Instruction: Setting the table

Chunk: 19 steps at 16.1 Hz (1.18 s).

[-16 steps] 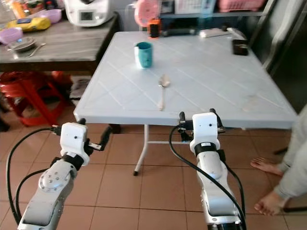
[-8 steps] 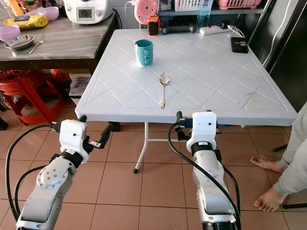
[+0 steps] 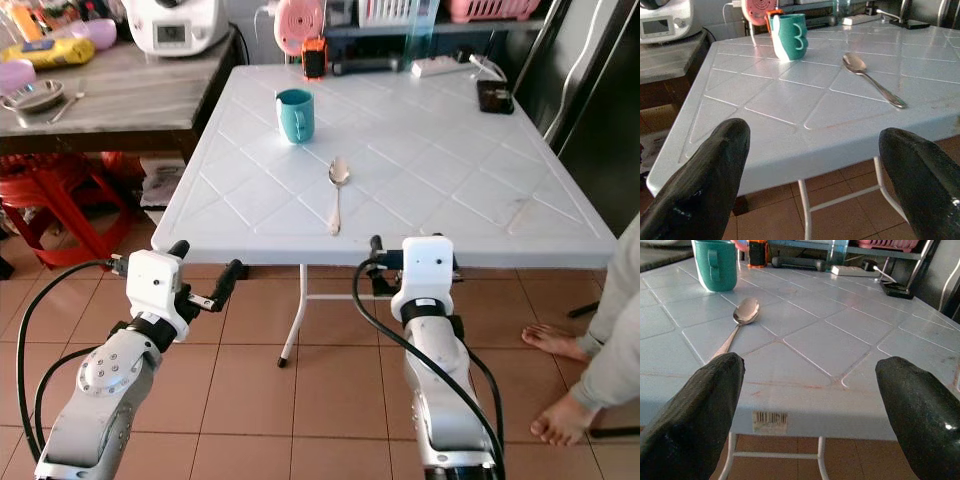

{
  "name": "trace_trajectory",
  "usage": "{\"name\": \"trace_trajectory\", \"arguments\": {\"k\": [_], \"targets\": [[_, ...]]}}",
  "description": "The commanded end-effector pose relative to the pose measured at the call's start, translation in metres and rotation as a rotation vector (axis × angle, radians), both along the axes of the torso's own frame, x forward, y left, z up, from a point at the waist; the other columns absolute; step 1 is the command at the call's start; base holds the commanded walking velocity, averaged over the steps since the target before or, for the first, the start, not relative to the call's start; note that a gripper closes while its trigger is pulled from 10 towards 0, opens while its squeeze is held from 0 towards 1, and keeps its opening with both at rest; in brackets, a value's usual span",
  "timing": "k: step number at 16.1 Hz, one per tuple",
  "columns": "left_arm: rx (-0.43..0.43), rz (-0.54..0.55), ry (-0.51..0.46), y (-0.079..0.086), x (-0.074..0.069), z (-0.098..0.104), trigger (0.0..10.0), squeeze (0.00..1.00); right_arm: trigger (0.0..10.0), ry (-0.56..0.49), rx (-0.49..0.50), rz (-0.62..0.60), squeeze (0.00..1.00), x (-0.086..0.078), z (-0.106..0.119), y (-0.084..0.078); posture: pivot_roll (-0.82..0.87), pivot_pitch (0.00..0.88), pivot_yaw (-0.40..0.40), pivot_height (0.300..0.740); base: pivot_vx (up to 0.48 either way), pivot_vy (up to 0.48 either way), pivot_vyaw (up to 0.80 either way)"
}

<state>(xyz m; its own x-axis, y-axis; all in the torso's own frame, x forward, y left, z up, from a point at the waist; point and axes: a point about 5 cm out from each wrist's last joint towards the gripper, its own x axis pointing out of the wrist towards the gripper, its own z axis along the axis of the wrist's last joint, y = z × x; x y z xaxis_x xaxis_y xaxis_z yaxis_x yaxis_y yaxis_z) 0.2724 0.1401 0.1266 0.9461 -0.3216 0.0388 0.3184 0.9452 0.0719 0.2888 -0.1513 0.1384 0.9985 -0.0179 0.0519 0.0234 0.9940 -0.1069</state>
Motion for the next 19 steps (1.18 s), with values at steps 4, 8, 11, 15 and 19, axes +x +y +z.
{"name": "trace_trajectory", "arguments": {"k": [4,8,11,15,19], "targets": [[0.004,-0.007,0.004,0.002,-0.002,0.001,10.0,0.00,10.0,-0.019,0.012,0.018,0.00,-0.001,0.005,0.004,-0.02,0.098,0.067,0.740,0.401,0.000,0.00],[0.007,-0.009,0.007,0.002,-0.002,0.000,10.0,0.00,10.0,-0.018,0.014,0.019,0.00,-0.001,0.005,0.004,-0.02,0.101,0.069,0.740,0.405,0.000,0.00],[0.022,-0.012,0.014,0.004,-0.003,-0.001,10.0,0.00,10.0,-0.017,0.017,0.015,0.00,-0.002,0.005,0.005,-0.02,0.104,0.074,0.740,0.278,0.000,0.00],[0.011,-0.008,0.019,0.005,-0.005,-0.001,10.0,0.00,10.0,-0.004,0.059,0.032,0.00,-0.004,0.003,0.011,-0.02,0.110,0.080,0.740,0.069,0.000,0.00],[0.030,-0.023,0.043,0.007,-0.010,-0.005,10.0,0.00,10.0,0.010,0.110,0.076,0.00,-0.004,0.003,0.022,-0.01,0.121,0.082,0.740,0.000,0.000,0.00]]}}
